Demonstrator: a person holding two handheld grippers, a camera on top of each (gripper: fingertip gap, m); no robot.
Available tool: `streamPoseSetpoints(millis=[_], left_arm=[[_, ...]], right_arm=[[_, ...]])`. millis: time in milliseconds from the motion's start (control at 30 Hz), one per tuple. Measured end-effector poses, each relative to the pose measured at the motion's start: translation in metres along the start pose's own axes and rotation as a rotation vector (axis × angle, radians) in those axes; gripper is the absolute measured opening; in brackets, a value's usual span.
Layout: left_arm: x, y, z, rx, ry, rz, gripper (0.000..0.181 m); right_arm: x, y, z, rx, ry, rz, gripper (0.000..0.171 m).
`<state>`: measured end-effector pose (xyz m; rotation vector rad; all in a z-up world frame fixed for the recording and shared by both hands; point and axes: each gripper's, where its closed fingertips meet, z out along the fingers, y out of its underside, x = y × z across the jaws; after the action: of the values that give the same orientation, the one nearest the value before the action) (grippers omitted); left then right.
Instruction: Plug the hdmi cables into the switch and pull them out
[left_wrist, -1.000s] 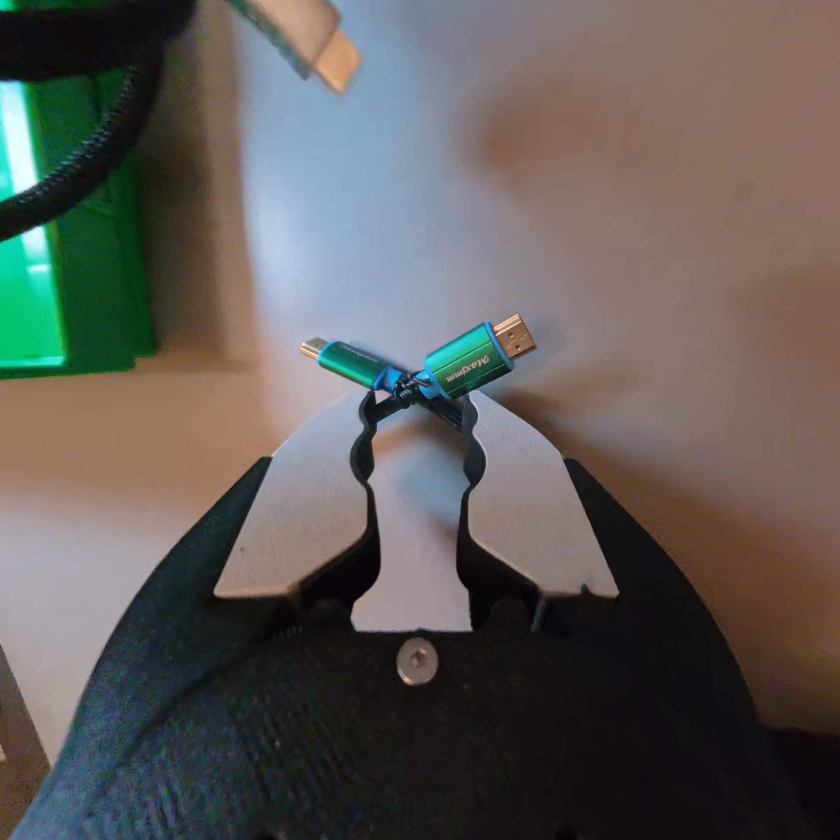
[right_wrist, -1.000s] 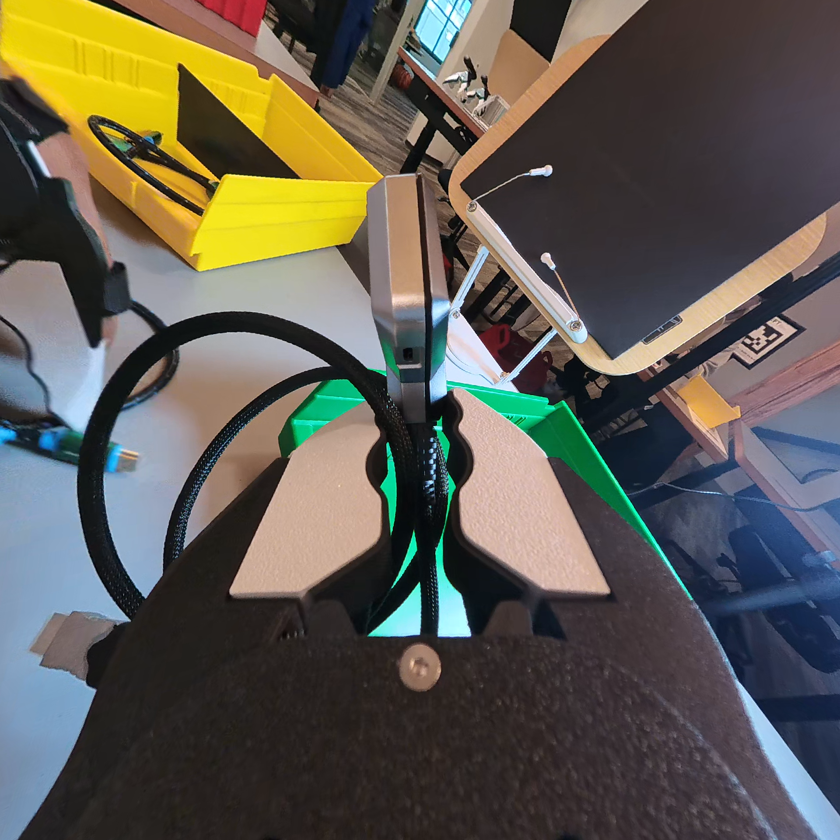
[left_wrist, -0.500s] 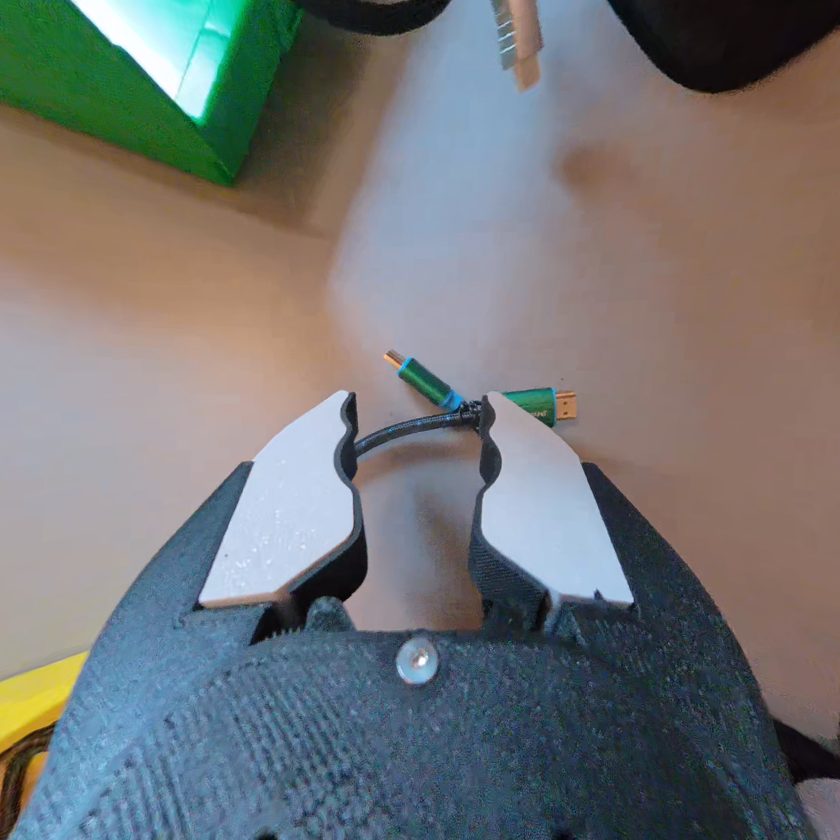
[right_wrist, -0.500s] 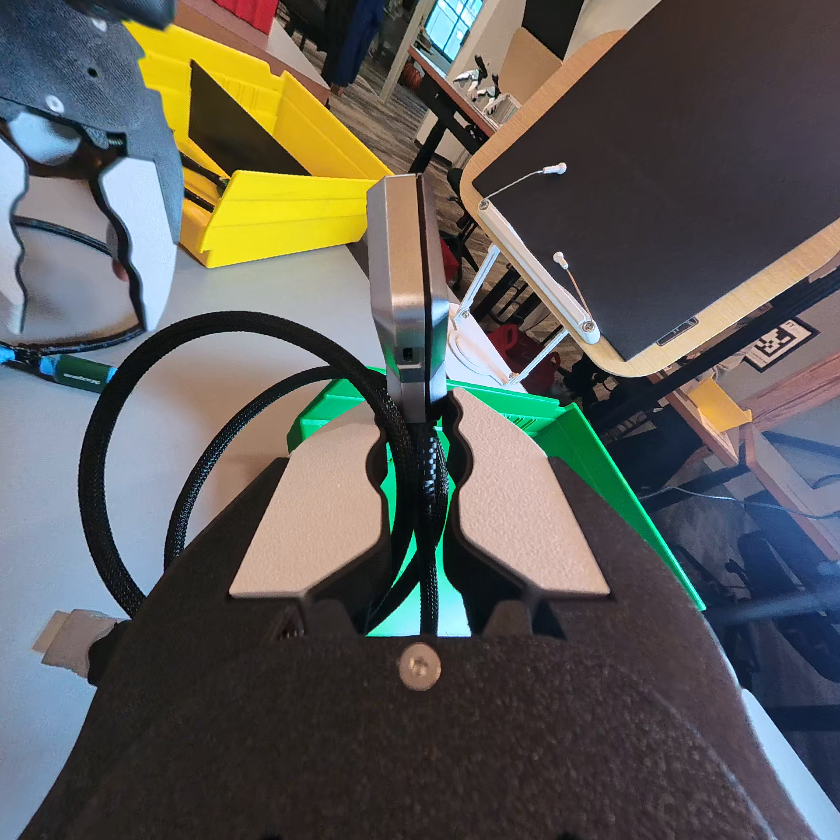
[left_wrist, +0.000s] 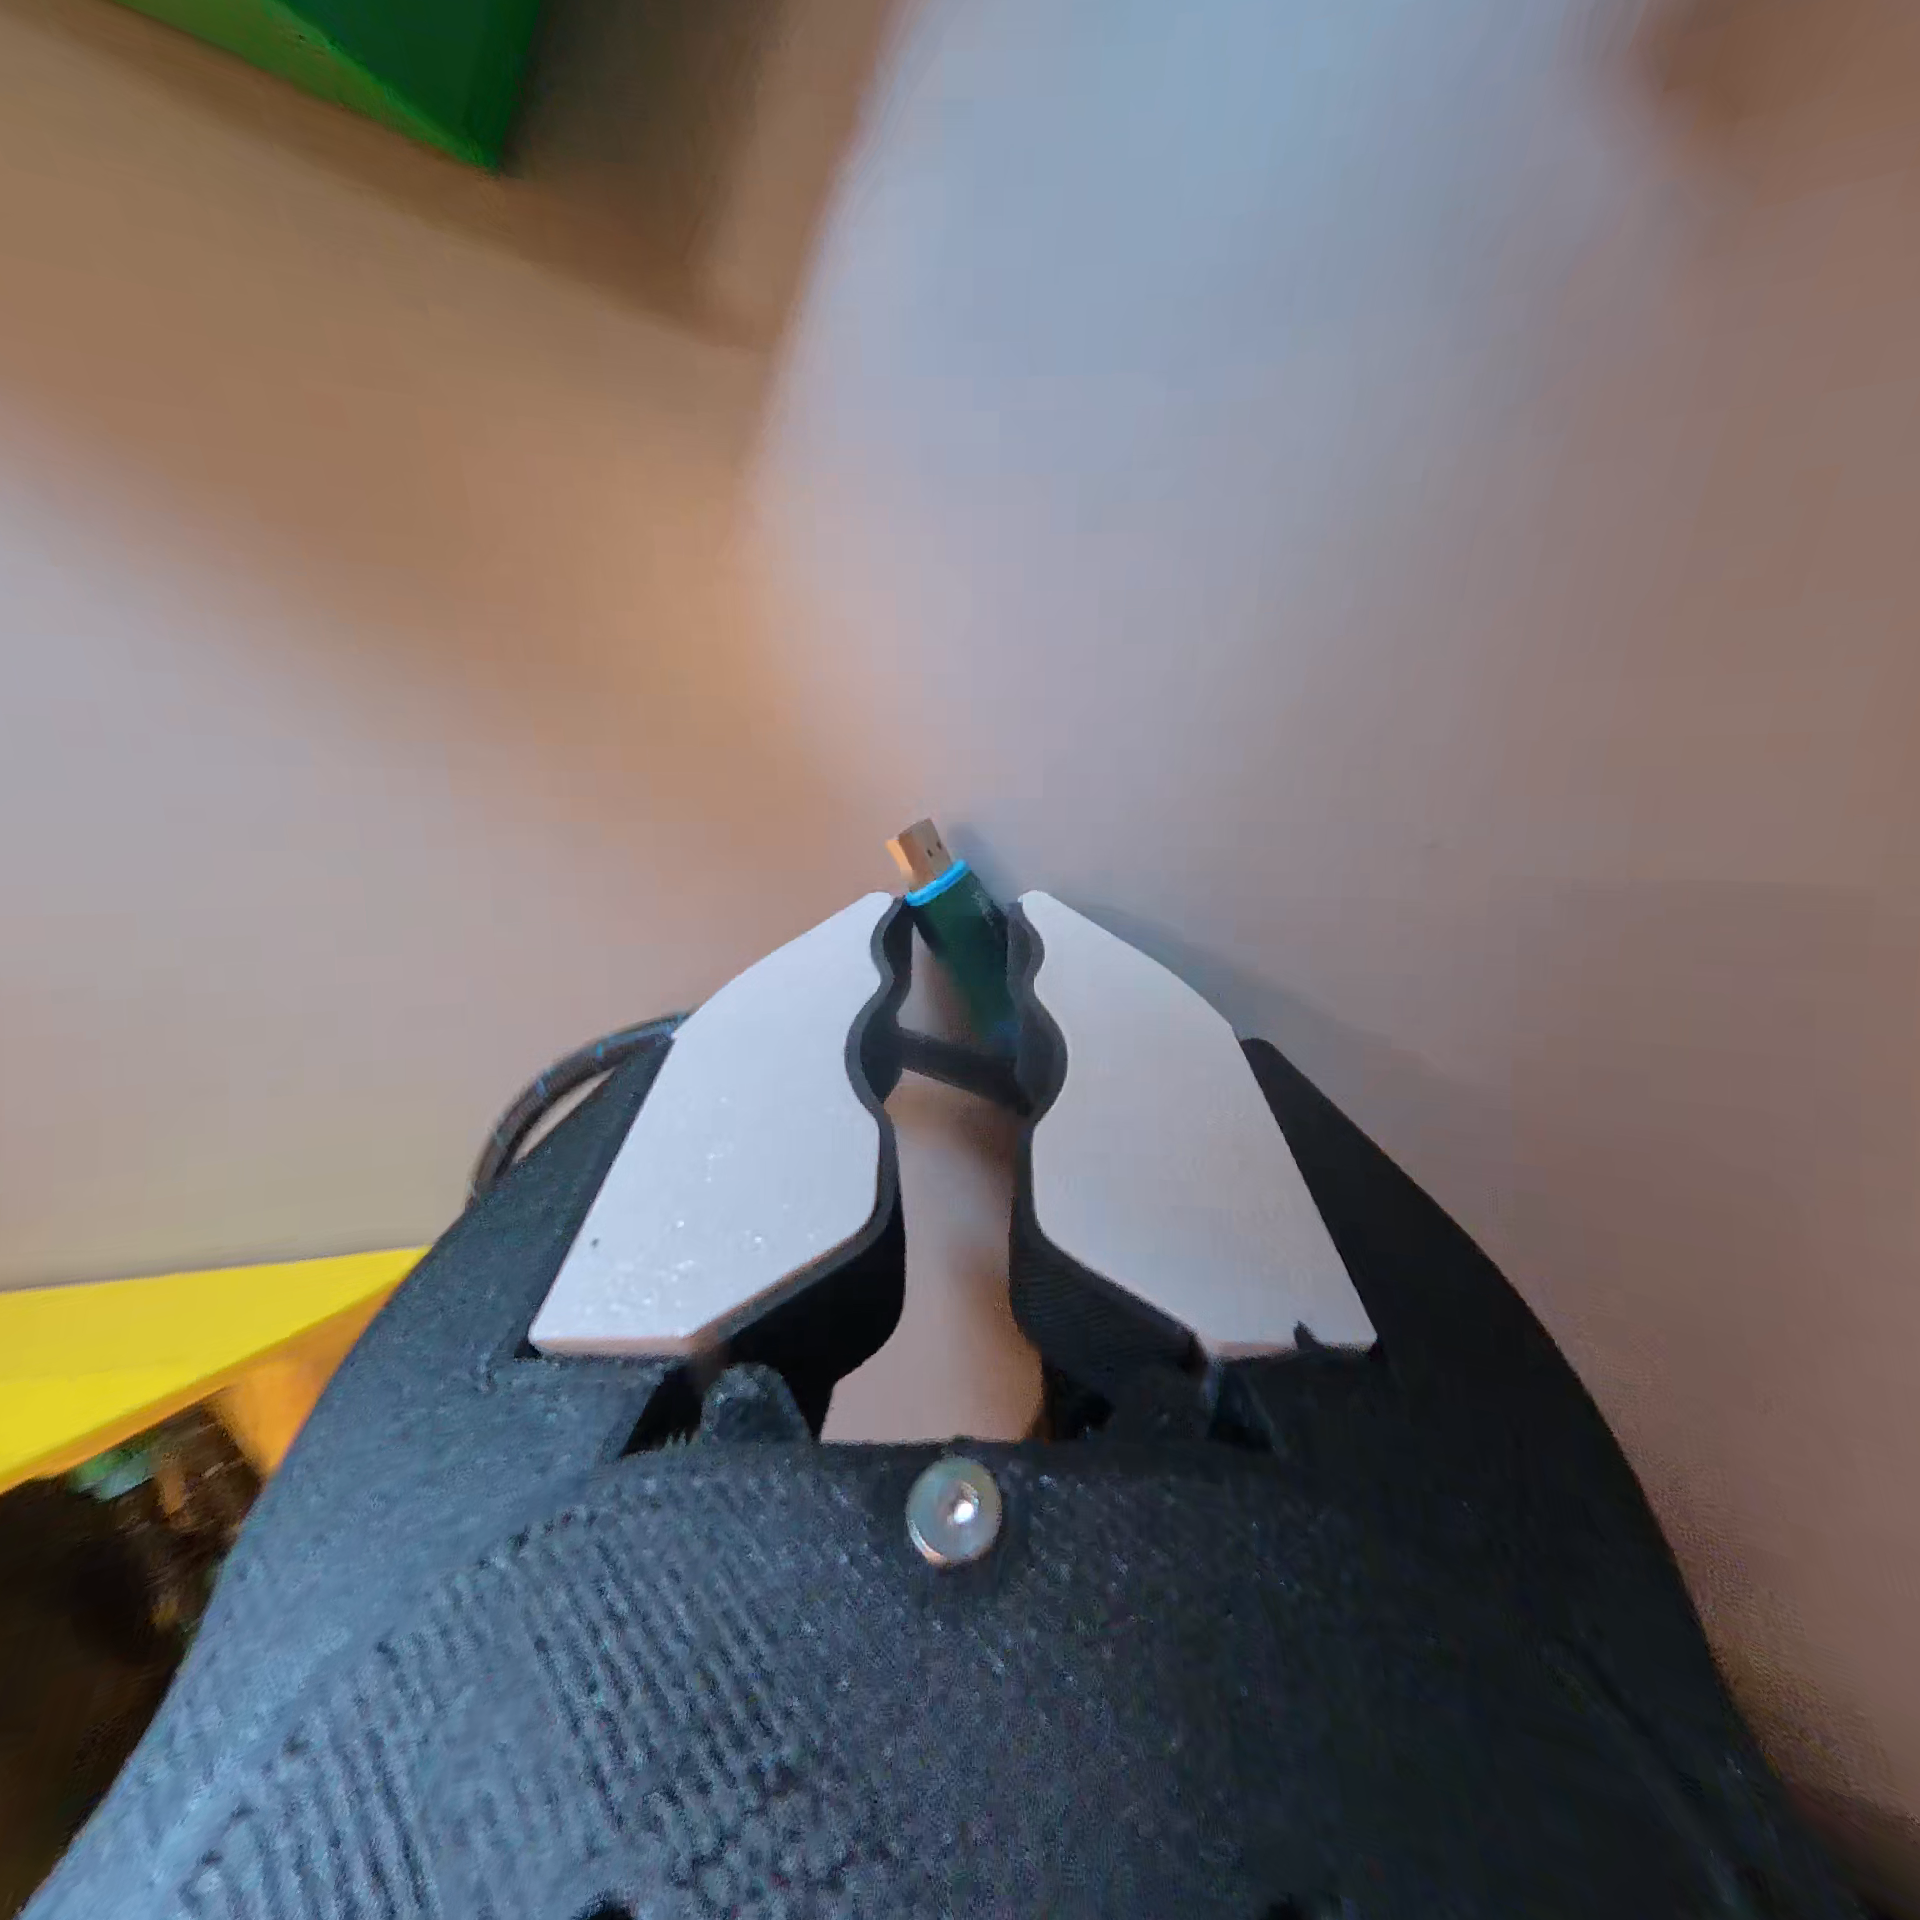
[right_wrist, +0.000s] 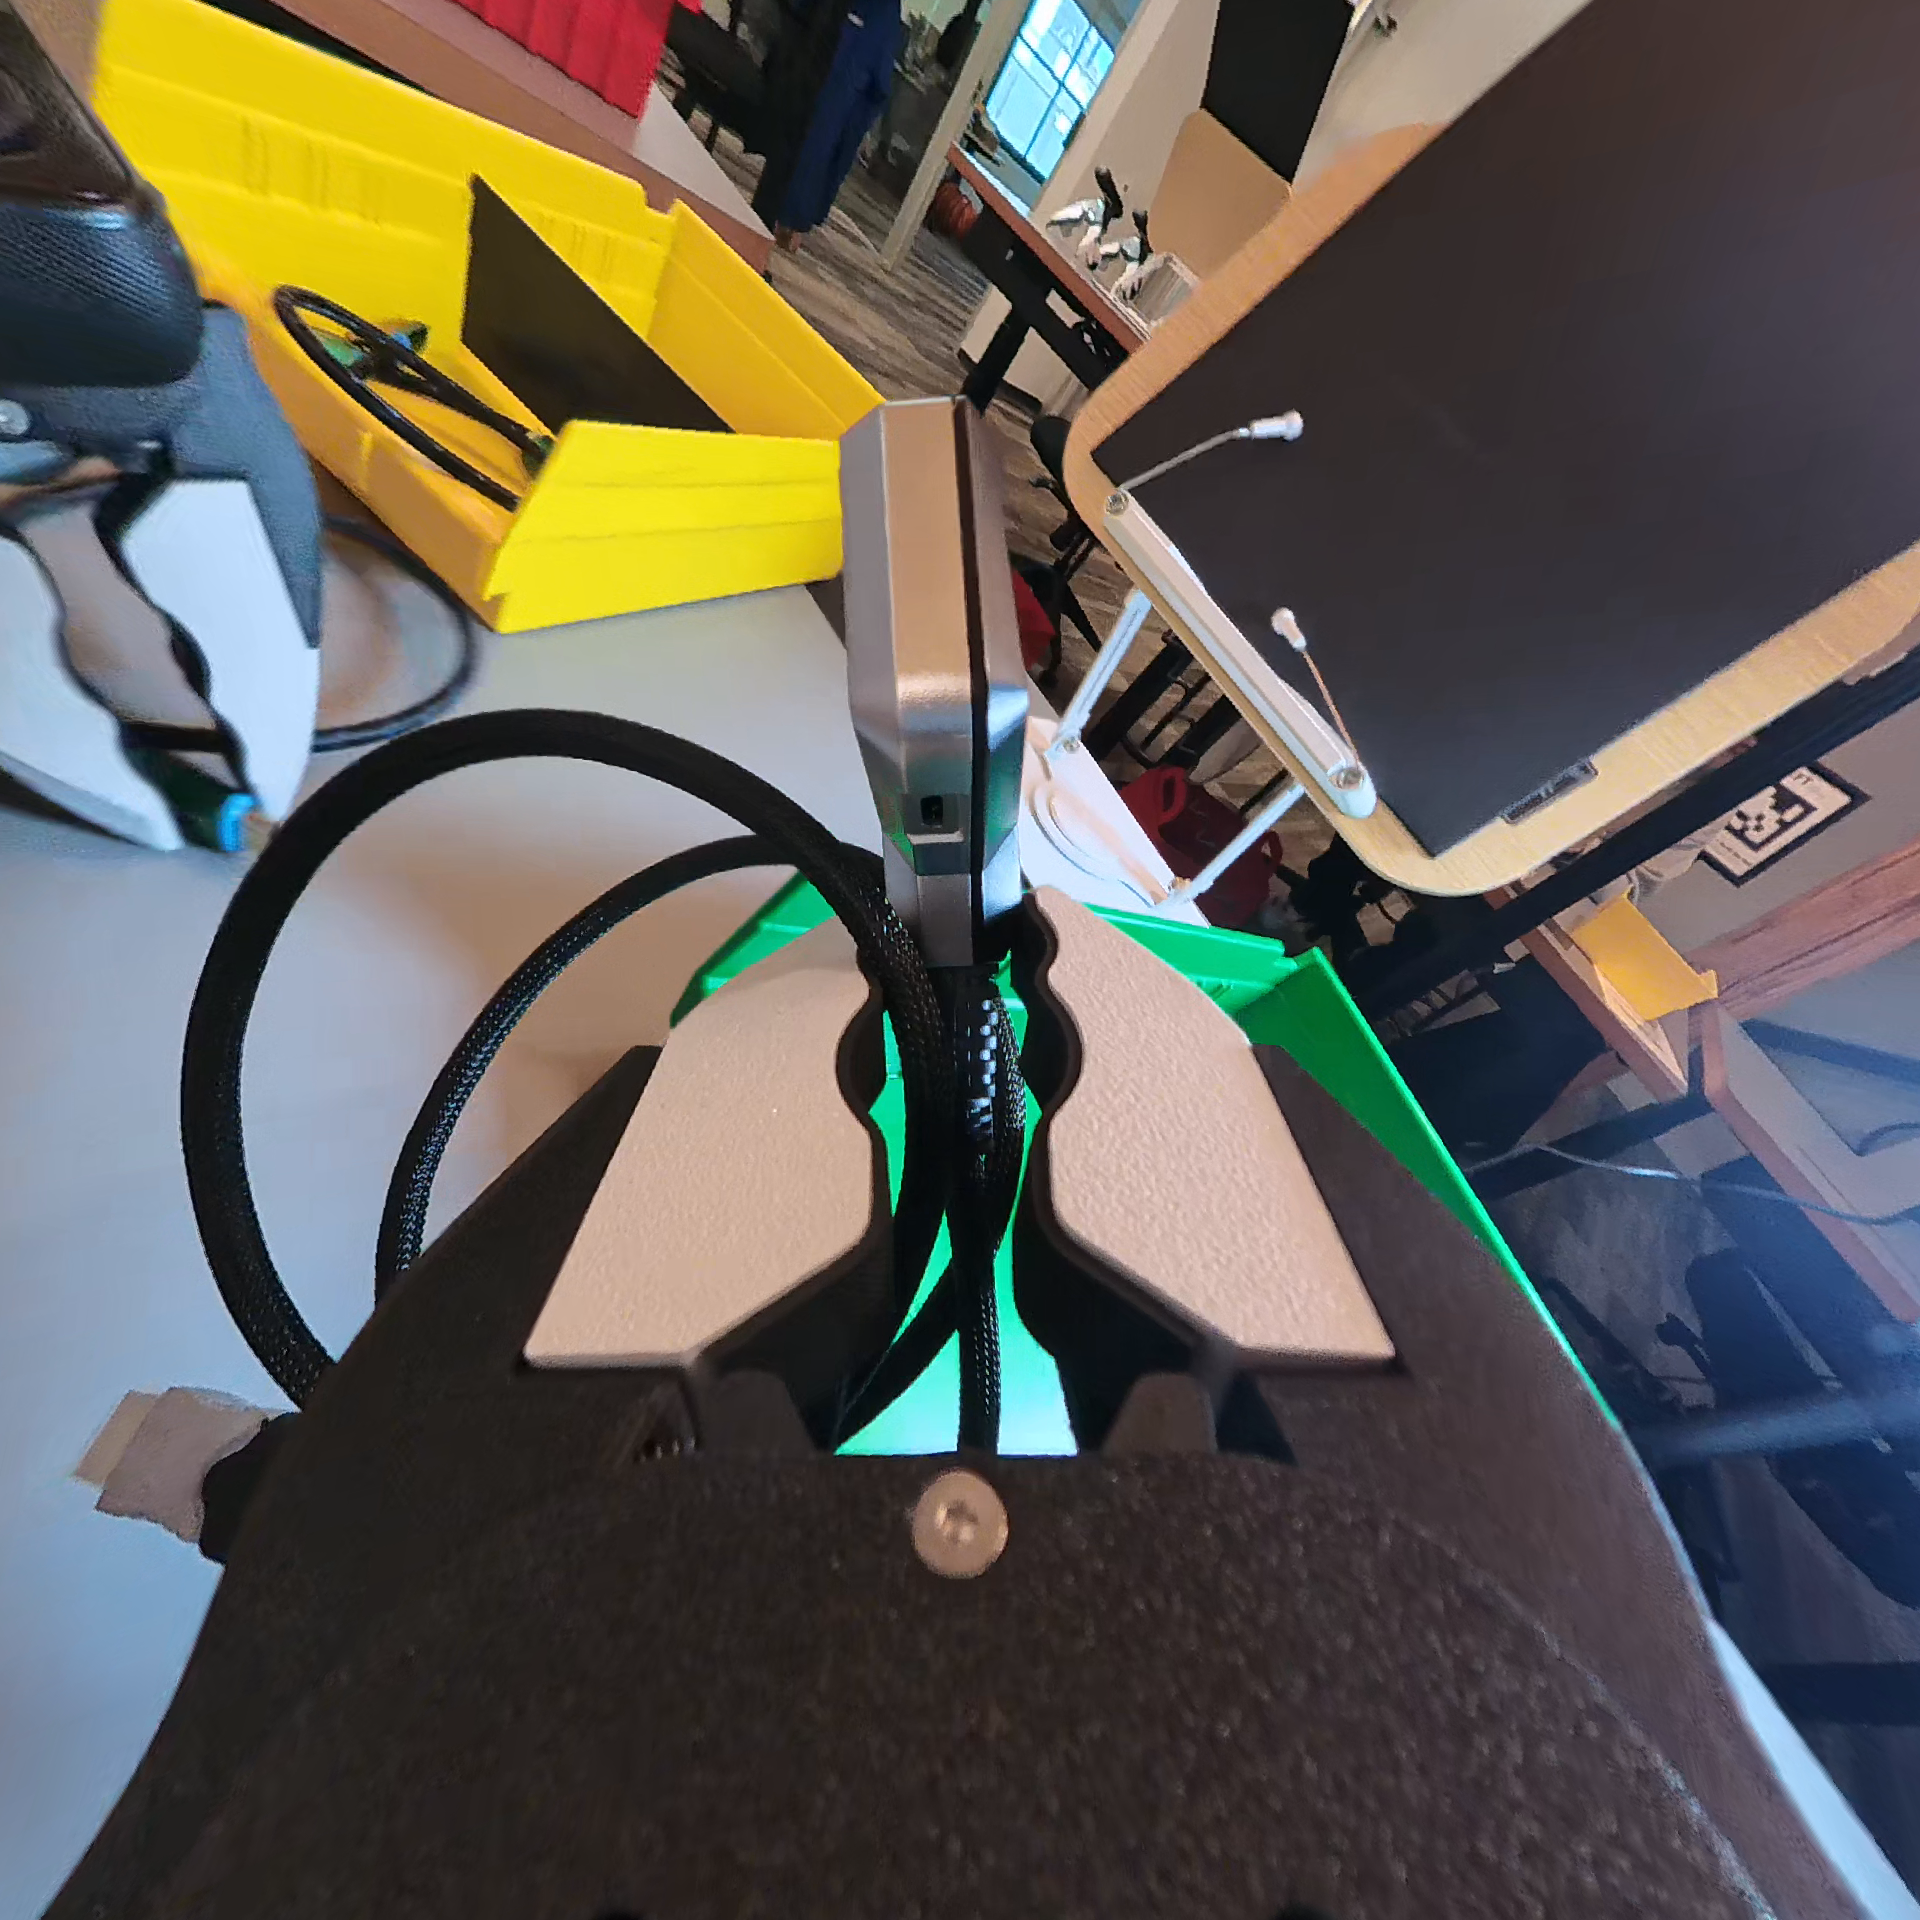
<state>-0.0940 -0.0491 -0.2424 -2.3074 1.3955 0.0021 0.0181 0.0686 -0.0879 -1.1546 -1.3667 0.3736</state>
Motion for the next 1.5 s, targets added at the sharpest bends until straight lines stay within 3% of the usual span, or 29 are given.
streamPoseSetpoints(millis=[33, 233, 433, 567, 667, 800, 1000, 1067, 1100, 1267, 1500], left_arm=[[-0.006, 0.003, -0.001, -0.01, -0.04, 0.023, 0.016], [-0.032, -0.014, -0.022, 0.092, -0.259, 0.127, 0.016], [-0.022, -0.029, -0.022, 0.151, -0.376, 0.298, 0.014], [0.003, -0.033, -0.012, 0.228, -0.224, 0.268, 0.02], [0.006, -0.037, -0.022, 0.313, -0.105, 0.151, 0.04], [0.001, -0.016, -0.014, 0.269, -0.01, 0.158, 0.054], [-0.012, -0.007, 0.005, 0.128, 0.11, 0.232, 0.048], [-0.01, -0.007, 0.007, 0.113, 0.171, 0.253, 0.035], [-0.012, -0.007, 0.009, 0.11, 0.164, 0.285, 0.019], [-0.046, -0.01, 0.009, 0.162, -0.153, 0.318, 0.013], [-0.091, -0.042, -0.072, 0.303, -0.663, 0.186, 0.013]], right_arm=[[-0.003, -0.003, 0.0, 0.013, -0.006, -0.019, 0.022], [-0.035, -0.013, 0.002, 0.023, -0.035, -0.303, 0.022], [-0.074, -0.005, 0.009, -0.033, -0.117, -0.469, 0.022], [-0.07, 0.004, 0.009, -0.072, -0.108, -0.45, 0.022], [-0.062, 0.007, 0.004, -0.074, -0.102, -0.395, 0.022], [-0.057, 0.01, 0.0, -0.067, -0.103, -0.342, 0.022], [-0.061, 0.014, 0.003, -0.088, -0.119, -0.337, 0.022], [-0.063, 0.017, 0.004, -0.097, -0.13, -0.341, 0.022], [-0.065, 0.018, 0.004, -0.098, -0.137, -0.346, 0.022], [-0.075, 0.022, 0.002, -0.076, -0.179, -0.384, 0.021], [-0.062, 0.029, 0.008, -0.149, -0.048, -0.48, 0.022]])
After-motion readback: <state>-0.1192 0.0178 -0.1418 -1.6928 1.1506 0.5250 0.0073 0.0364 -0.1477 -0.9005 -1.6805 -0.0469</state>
